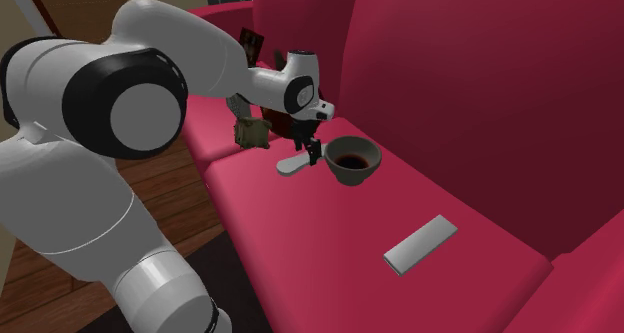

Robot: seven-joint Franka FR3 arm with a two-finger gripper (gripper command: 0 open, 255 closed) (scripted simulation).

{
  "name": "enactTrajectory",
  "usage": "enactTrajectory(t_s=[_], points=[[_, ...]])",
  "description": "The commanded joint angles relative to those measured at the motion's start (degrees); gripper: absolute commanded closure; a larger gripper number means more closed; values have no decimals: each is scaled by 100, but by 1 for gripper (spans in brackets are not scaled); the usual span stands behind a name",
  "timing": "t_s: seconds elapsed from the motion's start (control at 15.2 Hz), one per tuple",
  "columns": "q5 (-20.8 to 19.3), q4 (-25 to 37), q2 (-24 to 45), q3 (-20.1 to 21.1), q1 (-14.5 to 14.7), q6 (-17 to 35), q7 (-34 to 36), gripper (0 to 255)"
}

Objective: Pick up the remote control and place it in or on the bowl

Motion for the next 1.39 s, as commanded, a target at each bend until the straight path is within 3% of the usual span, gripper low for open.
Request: enactTrajectory(t_s=[0.0,0.53,0.59,1.32], points=[[-14,-52,61,3,1,115,13,0],[-14,-50,62,2,1,113,13,0],[-14,-50,62,2,1,113,13,255],[2,29,-12,1,1,-38,-1,255]])
